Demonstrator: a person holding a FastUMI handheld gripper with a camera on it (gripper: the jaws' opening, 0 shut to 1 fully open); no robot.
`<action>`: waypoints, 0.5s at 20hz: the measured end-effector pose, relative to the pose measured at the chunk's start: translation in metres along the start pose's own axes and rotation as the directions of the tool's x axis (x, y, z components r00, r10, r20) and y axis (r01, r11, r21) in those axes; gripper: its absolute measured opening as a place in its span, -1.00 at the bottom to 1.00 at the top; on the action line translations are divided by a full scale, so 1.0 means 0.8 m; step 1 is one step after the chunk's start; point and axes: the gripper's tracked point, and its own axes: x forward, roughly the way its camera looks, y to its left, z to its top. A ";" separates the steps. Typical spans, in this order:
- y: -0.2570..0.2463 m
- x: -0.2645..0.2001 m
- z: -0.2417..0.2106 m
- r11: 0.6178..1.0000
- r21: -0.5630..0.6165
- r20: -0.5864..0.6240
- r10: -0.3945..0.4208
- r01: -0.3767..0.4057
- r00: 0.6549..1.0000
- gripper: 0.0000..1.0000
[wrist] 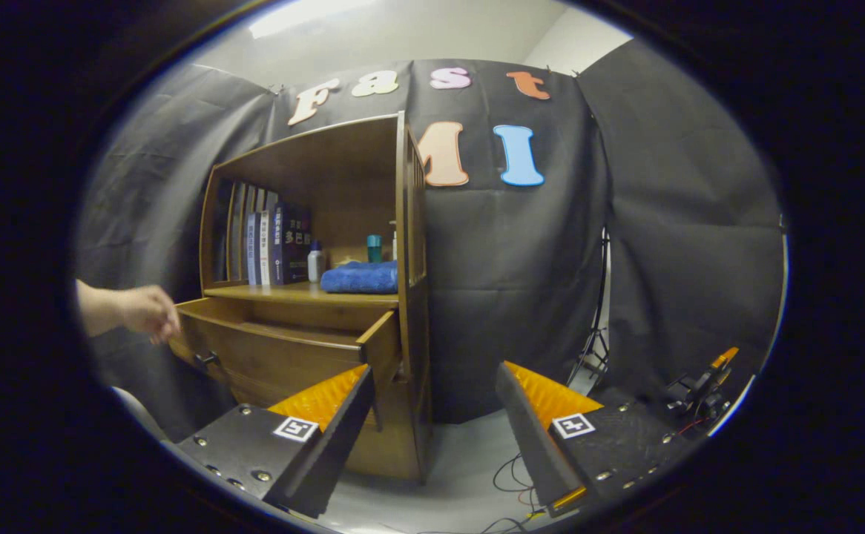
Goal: Pull open the drawer, take out the items inside it, and place them on the countertop above the cabinet.
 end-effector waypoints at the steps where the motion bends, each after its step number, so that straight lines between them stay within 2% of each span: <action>1: -0.001 -0.002 -0.001 1.000 -0.001 0.000 0.000 0.000 1.000 0.98; 10: -0.001 -0.002 0.001 1.000 0.000 0.002 0.000 0.000 1.000 0.98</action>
